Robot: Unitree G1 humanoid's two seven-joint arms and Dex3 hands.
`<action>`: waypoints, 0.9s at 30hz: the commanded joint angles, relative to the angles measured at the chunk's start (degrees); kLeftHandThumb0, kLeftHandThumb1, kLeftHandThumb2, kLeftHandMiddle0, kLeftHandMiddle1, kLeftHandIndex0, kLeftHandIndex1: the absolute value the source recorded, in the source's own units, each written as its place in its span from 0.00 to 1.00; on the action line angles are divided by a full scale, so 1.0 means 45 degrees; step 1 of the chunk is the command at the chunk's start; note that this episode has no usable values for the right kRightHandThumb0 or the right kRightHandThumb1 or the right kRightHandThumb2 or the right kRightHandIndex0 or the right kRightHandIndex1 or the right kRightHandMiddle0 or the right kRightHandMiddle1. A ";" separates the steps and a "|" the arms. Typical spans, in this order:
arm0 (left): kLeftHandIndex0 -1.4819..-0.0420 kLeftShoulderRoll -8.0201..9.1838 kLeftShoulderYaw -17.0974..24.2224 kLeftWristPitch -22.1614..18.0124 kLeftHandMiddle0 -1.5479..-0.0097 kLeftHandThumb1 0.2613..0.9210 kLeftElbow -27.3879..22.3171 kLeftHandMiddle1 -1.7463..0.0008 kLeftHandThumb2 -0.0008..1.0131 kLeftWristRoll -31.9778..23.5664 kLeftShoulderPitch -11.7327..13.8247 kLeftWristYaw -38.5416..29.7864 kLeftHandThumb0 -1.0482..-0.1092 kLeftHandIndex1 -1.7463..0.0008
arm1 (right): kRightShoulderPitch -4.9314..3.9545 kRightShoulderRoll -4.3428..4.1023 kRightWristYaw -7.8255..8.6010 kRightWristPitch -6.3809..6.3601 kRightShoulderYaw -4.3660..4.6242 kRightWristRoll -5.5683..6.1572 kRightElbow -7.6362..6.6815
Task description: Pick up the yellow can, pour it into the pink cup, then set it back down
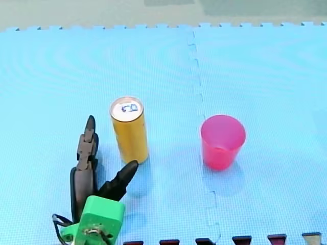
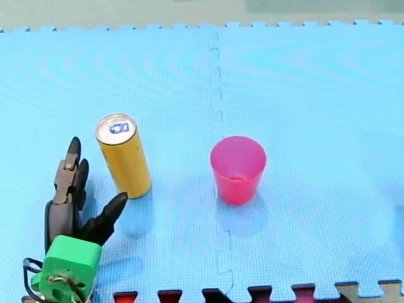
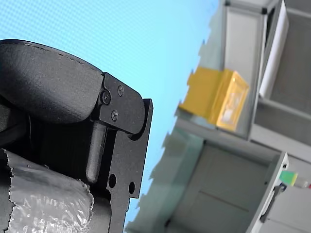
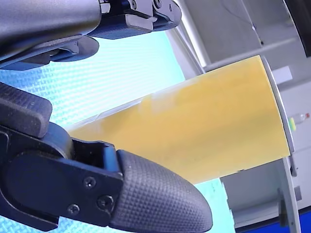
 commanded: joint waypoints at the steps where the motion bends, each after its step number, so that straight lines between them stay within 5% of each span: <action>1: 0.93 0.0112 0.0045 0.0028 0.86 0.99 0.0026 1.00 0.05 -0.0051 -0.0072 -0.0116 0.00 1.00 | 0.0011 0.0096 -0.0037 -0.0017 0.0120 -0.0103 0.0022; 5: 0.93 0.0234 0.0132 -0.0021 0.86 0.99 0.0013 1.00 0.04 -0.0148 -0.0170 -0.0339 0.00 1.00 | 0.0091 0.0407 -0.0424 -0.0554 0.0122 -0.0174 0.0080; 9: 0.94 0.0412 0.0148 -0.0021 0.86 0.99 -0.0050 1.00 0.03 -0.0106 -0.0251 -0.0419 0.00 1.00 | 0.0215 0.0823 -0.1209 -0.1252 0.0165 -0.0368 0.0288; 16: 0.94 0.0645 0.0150 0.0231 0.86 1.00 -0.0155 1.00 0.03 -0.0141 -0.0344 -0.0759 0.00 1.00 | 0.0144 0.1190 -0.1786 -0.1601 0.0056 -0.0431 0.0527; 27: 0.95 0.0696 0.0164 0.0517 0.86 1.00 -0.0341 1.00 0.02 -0.0203 -0.0308 -0.0994 0.00 1.00 | 0.0124 0.1342 -0.1874 -0.1758 -0.0040 -0.0466 0.0643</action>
